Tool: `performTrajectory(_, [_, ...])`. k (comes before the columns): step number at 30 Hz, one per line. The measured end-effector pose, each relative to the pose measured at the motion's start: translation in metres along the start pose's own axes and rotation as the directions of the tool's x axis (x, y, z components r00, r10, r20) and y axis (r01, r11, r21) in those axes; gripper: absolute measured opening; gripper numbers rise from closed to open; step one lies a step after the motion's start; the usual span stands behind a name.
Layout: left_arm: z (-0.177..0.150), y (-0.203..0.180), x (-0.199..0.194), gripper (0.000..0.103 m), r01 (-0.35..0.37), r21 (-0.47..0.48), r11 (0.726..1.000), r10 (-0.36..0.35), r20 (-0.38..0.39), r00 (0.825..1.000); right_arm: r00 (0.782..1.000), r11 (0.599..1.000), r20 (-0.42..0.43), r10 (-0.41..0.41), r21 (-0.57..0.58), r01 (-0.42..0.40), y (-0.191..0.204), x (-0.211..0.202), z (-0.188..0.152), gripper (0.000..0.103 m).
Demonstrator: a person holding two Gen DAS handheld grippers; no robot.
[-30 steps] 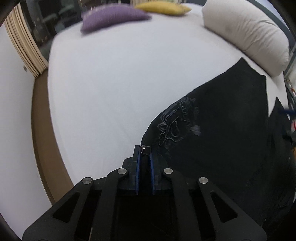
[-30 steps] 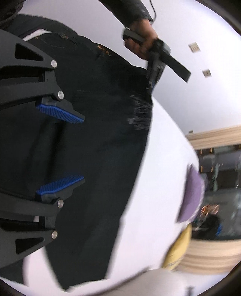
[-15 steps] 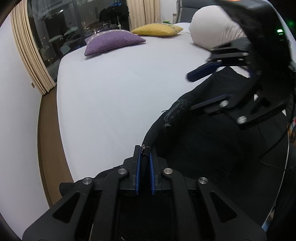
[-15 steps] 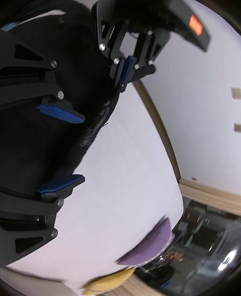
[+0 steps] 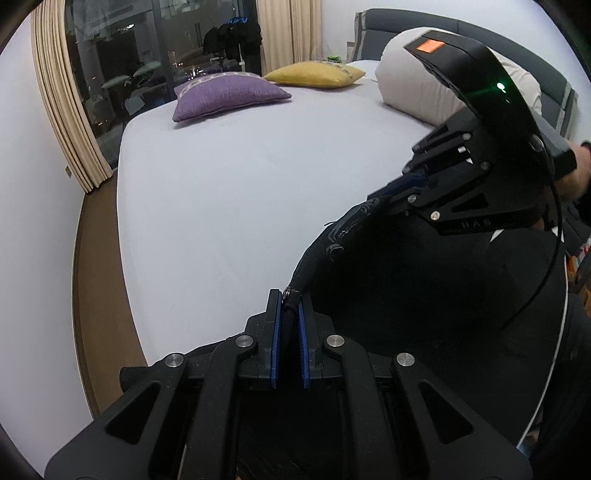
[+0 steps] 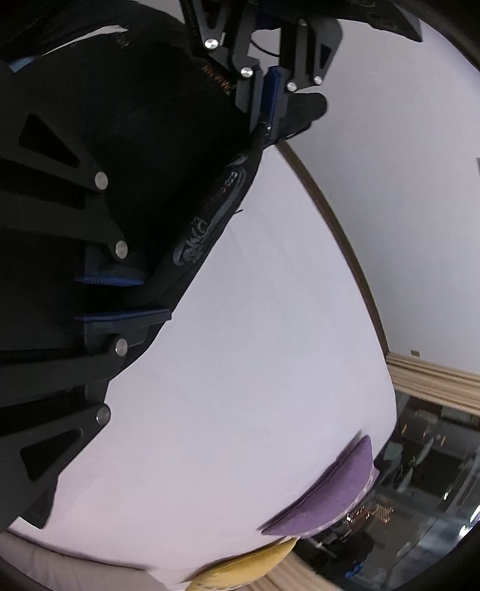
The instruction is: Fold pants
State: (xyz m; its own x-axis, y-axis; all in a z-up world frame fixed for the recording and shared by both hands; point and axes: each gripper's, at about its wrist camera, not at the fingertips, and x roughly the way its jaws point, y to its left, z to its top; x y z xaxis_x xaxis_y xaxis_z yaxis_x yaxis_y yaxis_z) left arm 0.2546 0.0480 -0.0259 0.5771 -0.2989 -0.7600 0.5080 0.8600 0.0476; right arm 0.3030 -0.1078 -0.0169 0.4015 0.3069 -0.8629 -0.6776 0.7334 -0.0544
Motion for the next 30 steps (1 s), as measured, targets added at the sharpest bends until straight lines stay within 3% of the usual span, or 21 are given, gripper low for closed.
performTrajectory(4, [-0.006, -0.004, -0.011, 0.007, 0.001, -0.011, 1.000, -0.001, 0.008, 1.000, 0.996, 0.986, 0.067, 0.052, 0.158, -0.062, -0.002, -0.011, -0.009, 0.009])
performTrajectory(7, [-0.016, -0.012, -0.021, 0.007, 0.002, 0.000, 1.000, -0.002, 0.003, 1.000, 0.984, 0.944, 0.125, 0.128, 0.288, -0.159, -0.003, -0.018, -0.022, 0.008])
performTrajectory(9, [-0.028, -0.017, -0.026, 0.007, 0.000, 0.017, 1.000, 0.000, -0.005, 1.000, 0.972, 0.927, 0.154, 0.177, 0.307, -0.217, 0.004, -0.020, -0.027, 0.008])
performTrajectory(11, [-0.040, -0.022, -0.033, 0.007, 0.005, 0.028, 1.000, -0.005, -0.015, 1.000, 0.968, 0.947, 0.164, 0.188, 0.231, -0.223, 0.018, -0.025, -0.033, 0.008])
performTrajectory(13, [-0.054, -0.030, -0.042, 0.007, 0.026, 0.044, 0.999, -0.025, -0.022, 0.999, 0.985, 0.989, 0.114, 0.129, 0.064, -0.137, 0.044, -0.028, -0.043, 0.007])
performTrajectory(16, [-0.077, -0.052, -0.051, 0.007, 0.042, 0.110, 0.993, -0.038, -0.034, 0.999, 0.999, 0.988, 0.034, 0.032, -0.152, -0.026, 0.081, -0.028, -0.061, 0.007])
performTrajectory(20, [-0.112, -0.090, -0.058, 0.007, 0.054, 0.252, 0.966, -0.037, -0.072, 0.997, 0.997, 0.932, 0.015, -0.082, -0.352, 0.082, 0.118, -0.034, -0.089, 0.006])
performTrajectory(25, [-0.152, -0.122, -0.063, 0.007, 0.093, 0.342, 0.935, -0.053, -0.126, 0.991, 0.972, 0.790, 0.011, -0.234, -0.580, 0.197, 0.172, -0.026, -0.137, 0.006])
performTrajectory(30, [-0.190, -0.140, -0.063, 0.003, 0.116, 0.383, 0.917, -0.047, -0.184, 0.982, 0.965, 0.756, 0.013, -0.260, -0.619, 0.212, 0.198, -0.018, -0.165, 0.006])
